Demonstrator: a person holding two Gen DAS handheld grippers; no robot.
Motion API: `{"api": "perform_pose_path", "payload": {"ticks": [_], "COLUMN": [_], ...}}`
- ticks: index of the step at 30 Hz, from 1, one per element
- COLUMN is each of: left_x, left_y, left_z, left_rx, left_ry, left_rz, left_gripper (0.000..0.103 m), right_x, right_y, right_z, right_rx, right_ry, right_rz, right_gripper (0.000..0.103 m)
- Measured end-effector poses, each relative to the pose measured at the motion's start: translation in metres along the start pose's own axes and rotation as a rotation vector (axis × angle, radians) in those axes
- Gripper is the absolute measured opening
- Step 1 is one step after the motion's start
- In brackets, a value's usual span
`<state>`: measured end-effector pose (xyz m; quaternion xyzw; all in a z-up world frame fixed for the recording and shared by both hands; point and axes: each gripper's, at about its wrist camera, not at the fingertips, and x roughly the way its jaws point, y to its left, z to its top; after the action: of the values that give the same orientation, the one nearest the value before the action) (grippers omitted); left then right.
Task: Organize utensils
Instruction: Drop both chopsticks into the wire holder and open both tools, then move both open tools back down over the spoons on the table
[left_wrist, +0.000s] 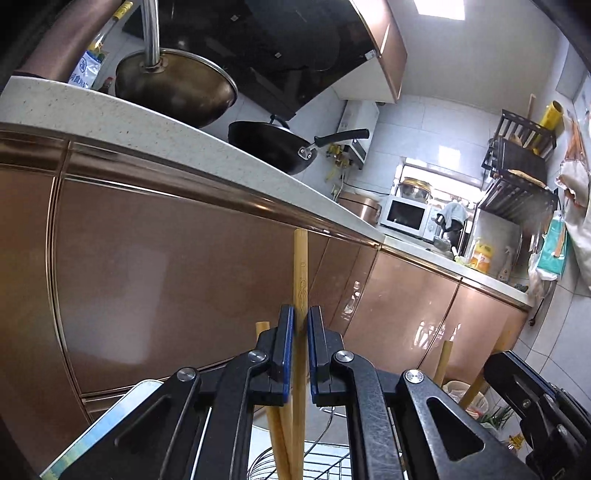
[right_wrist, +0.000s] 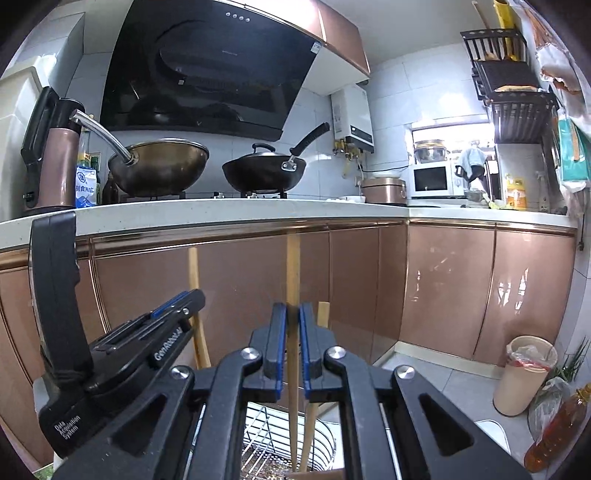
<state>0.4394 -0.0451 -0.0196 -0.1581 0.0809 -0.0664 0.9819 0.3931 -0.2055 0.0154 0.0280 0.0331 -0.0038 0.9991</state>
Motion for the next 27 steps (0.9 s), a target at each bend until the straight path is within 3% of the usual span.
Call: {"api": "perform_pose_path", "payload": {"ticks": [6, 11, 20, 22, 24, 27], "left_x": [-0.010, -0.025, -0.094, -0.112, -0.130, -0.152], "left_y": [0.005, 0.006, 0.000, -0.001, -0.001, 0.003], "left_z": [-0.001, 0.007, 0.039, 0.045, 0.048, 0.047], "left_rx": [0.008, 0.015, 0.051, 0.067, 0.073, 0.084], "left_ry": [0.007, 0.006, -0.001, 0.022, 0.062, 0.124], "left_rz": [0.008, 0.005, -0.016, -0.017, -0.032, -0.026], "left_gripper": [0.009, 0.020, 0.033, 0.035, 0.037, 0.037], "right_x": [-0.003, -0.014, -0.075, -0.092, -0.113, -0.140], "right_y": [-0.002, -0.007, -0.010, -0.011, -0.013, -0.015], "right_z": [0.002, 0.009, 0.036, 0.043, 0.049, 0.055], "right_rx": [0.011, 0.027, 0.020, 0.018, 0.023, 0.023], "right_ry": [0.008, 0.005, -0.032, -0.034, -0.029, -0.016], "right_rz": [-0.004, -0.013, -0.041, -0.046, -0.040, -0.047], "right_gripper": [0.008, 0.008, 0.009, 0.011, 0.021, 0.023]}}
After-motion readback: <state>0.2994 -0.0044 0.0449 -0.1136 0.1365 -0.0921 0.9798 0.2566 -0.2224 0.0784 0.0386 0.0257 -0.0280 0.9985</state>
